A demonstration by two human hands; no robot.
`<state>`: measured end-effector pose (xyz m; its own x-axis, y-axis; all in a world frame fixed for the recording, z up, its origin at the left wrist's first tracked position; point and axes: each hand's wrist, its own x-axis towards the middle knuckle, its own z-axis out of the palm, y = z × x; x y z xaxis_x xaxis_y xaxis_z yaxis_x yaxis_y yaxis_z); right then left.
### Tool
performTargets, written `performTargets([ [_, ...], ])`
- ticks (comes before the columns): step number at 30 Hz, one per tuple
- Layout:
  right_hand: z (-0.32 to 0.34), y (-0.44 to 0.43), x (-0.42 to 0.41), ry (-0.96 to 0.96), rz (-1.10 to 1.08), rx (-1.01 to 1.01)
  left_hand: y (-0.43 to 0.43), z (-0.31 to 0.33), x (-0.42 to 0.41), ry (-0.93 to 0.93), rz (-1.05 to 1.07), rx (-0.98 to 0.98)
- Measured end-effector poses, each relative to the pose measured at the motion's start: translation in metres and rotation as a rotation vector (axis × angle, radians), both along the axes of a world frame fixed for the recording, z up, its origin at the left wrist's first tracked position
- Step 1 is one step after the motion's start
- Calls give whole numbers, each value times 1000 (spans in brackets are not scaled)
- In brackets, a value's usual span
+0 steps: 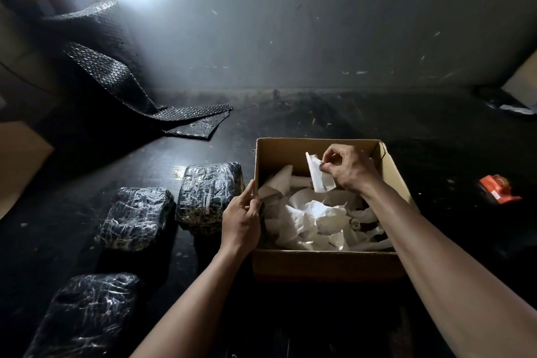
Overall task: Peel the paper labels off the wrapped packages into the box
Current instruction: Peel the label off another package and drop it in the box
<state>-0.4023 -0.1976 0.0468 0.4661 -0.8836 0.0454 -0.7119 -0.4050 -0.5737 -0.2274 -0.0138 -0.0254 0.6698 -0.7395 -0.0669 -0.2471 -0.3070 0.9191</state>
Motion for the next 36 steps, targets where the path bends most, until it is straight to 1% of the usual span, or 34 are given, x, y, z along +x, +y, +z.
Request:
performTargets([
  [12,-3,-8,-1,118,26,-17,1,3,-1,-40,-21,24],
  [21,-2,-6,-7,94,45,10,2,2,-1,-27,-9,12],
  [24,1,-5,-10,60,62,-7,1,0,-1,-31,-10,17],
  [30,1,-7,-14,26,24,-70,0,-2,1,-59,-4,25],
  [33,4,-7,-14,70,61,-128,0,0,1,-64,3,29],
  [36,6,-6,-15,125,96,-132,1,2,-1,-43,16,29],
])
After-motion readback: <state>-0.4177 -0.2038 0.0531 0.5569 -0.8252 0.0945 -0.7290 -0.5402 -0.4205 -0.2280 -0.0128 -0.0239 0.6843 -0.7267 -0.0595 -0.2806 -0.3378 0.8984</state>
